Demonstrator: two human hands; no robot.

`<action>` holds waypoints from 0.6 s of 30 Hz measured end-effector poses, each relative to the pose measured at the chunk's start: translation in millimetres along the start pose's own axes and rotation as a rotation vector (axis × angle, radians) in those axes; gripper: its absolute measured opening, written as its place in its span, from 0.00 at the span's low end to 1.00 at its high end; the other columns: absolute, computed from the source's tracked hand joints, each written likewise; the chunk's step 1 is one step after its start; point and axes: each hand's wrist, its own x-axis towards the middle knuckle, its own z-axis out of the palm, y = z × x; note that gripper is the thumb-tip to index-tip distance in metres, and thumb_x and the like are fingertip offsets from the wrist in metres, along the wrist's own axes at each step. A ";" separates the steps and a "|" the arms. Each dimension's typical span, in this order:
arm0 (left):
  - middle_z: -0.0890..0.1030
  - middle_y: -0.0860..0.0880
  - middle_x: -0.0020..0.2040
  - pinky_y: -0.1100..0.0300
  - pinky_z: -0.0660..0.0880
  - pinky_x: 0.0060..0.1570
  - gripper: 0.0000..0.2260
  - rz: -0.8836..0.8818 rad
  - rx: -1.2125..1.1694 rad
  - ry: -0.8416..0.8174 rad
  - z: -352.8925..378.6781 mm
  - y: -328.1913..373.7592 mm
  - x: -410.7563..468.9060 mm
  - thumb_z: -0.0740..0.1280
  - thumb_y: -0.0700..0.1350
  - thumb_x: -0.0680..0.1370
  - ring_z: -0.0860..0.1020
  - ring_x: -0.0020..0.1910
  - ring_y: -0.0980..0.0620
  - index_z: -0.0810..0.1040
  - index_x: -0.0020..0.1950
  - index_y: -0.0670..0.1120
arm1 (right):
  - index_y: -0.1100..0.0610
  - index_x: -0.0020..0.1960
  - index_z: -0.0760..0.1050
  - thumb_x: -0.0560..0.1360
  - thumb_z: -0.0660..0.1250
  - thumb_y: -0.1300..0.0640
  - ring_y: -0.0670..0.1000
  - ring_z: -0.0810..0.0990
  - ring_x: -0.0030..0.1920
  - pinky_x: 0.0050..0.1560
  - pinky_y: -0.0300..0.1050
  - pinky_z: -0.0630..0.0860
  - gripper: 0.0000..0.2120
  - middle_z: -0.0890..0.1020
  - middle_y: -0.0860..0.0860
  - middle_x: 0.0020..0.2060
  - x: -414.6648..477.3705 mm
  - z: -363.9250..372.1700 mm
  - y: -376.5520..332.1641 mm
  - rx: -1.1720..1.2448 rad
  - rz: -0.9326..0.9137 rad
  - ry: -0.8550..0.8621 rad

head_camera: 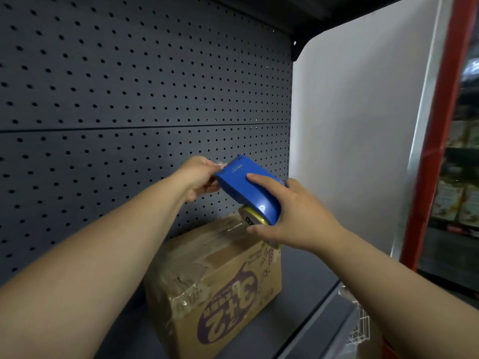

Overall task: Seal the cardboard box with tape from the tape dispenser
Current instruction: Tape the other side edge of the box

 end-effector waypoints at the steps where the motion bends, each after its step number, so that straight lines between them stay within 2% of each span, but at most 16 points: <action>1: 0.82 0.49 0.31 0.62 0.76 0.36 0.07 0.012 0.009 0.007 1.1 0.9 7.7 0.63 0.42 0.78 0.78 0.29 0.55 0.76 0.40 0.43 | 0.30 0.69 0.50 0.65 0.69 0.39 0.53 0.74 0.45 0.48 0.48 0.76 0.39 0.69 0.51 0.48 4.2 -0.9 0.5 -0.001 0.014 -0.002; 3: 0.81 0.51 0.25 0.63 0.75 0.35 0.08 0.040 0.041 0.023 2.9 5.9 20.6 0.64 0.43 0.78 0.78 0.22 0.59 0.76 0.40 0.43 | 0.31 0.69 0.51 0.65 0.69 0.42 0.53 0.74 0.44 0.48 0.49 0.77 0.39 0.69 0.51 0.48 9.2 -3.0 3.8 0.018 0.044 0.008; 4: 0.81 0.51 0.26 0.64 0.75 0.33 0.07 0.054 0.054 0.037 3.2 9.3 26.2 0.64 0.43 0.78 0.77 0.21 0.59 0.77 0.41 0.42 | 0.30 0.68 0.51 0.64 0.69 0.43 0.53 0.75 0.44 0.48 0.50 0.77 0.39 0.69 0.51 0.48 10.2 -3.9 6.3 0.026 0.055 0.013; 6: 0.80 0.48 0.32 0.67 0.75 0.28 0.08 0.071 0.079 0.077 2.2 13.6 36.5 0.64 0.43 0.78 0.77 0.26 0.57 0.77 0.42 0.41 | 0.30 0.68 0.51 0.64 0.68 0.43 0.52 0.75 0.43 0.48 0.50 0.78 0.38 0.70 0.51 0.47 9.0 -4.8 11.9 0.039 0.073 0.010; 8: 0.79 0.47 0.35 0.69 0.75 0.27 0.08 0.064 0.104 0.080 3.0 13.3 45.2 0.64 0.43 0.78 0.78 0.29 0.56 0.76 0.40 0.42 | 0.29 0.67 0.52 0.64 0.69 0.42 0.51 0.75 0.43 0.47 0.48 0.77 0.38 0.70 0.51 0.47 5.1 -4.9 18.7 0.057 0.079 -0.002; 13: 0.78 0.47 0.35 0.67 0.74 0.27 0.08 -0.021 0.151 0.131 11.2 -5.4 64.8 0.63 0.42 0.78 0.76 0.30 0.55 0.76 0.42 0.39 | 0.29 0.67 0.54 0.61 0.66 0.38 0.47 0.74 0.44 0.44 0.39 0.72 0.38 0.71 0.48 0.48 -7.3 -14.2 39.3 0.085 0.110 -0.070; 18: 0.77 0.45 0.36 0.64 0.73 0.32 0.07 -0.169 0.354 0.012 31.0 -33.6 75.3 0.62 0.41 0.79 0.76 0.32 0.53 0.74 0.44 0.39 | 0.29 0.68 0.54 0.63 0.68 0.38 0.48 0.74 0.45 0.45 0.40 0.72 0.37 0.71 0.48 0.48 -8.2 -10.1 53.3 0.033 0.141 -0.188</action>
